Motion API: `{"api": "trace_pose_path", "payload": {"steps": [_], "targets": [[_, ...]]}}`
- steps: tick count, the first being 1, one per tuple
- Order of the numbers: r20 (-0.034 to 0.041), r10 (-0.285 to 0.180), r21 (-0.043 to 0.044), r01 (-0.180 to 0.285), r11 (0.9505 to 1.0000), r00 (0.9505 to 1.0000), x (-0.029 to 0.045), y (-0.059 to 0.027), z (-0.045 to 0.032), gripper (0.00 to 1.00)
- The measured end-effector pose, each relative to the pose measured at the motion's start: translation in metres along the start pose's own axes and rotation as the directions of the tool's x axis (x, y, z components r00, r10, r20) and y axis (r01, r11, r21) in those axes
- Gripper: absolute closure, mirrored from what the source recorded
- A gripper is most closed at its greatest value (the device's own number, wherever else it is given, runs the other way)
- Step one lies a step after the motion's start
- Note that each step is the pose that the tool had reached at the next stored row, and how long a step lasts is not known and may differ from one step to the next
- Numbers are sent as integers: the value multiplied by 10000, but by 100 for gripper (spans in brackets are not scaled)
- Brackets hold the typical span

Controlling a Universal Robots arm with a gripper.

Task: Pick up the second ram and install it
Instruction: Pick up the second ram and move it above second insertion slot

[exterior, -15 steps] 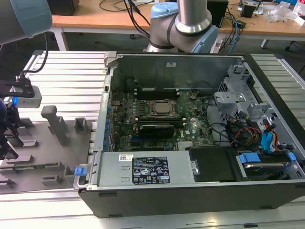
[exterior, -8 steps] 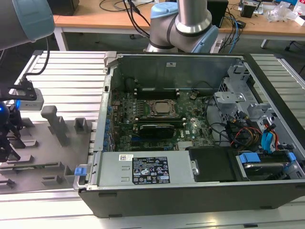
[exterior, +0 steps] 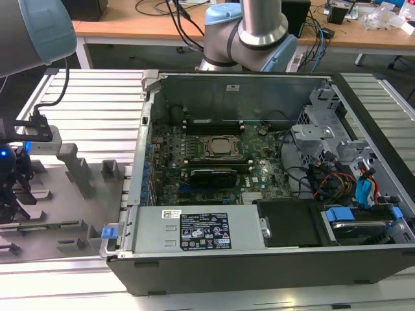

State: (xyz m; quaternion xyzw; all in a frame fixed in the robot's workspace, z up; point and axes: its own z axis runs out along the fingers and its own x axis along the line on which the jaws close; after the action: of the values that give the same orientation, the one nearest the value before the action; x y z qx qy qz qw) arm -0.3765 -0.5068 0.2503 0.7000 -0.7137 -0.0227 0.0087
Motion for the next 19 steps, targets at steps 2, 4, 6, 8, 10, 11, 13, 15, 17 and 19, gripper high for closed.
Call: {"api": "trace_pose_path", "payload": {"steps": [2,4,6,8,10,11,13,15,17,19], "targets": [[-2,-1,-1,1,10000,10000,10,-2,46,64],[1,0,2,0,10000,10000,28,-5,89,64],[0,-2,0,2,10000,10000,48,-9,139,64],[-1,-30,0,30,10000,10000,77,-25,243,64],[-2,-52,-1,52,10000,10000,81,-38,301,64],[-3,-57,-1,57,10000,10000,82,-42,319,64],[-3,-79,-2,79,10000,10000,83,-54,388,64],[-4,-92,-2,92,10000,10000,85,-59,432,64],[-4,-100,-2,100,9999,9999,87,-63,481,64],[-6,-106,-4,106,9999,9999,88,-63,497,64]]}}
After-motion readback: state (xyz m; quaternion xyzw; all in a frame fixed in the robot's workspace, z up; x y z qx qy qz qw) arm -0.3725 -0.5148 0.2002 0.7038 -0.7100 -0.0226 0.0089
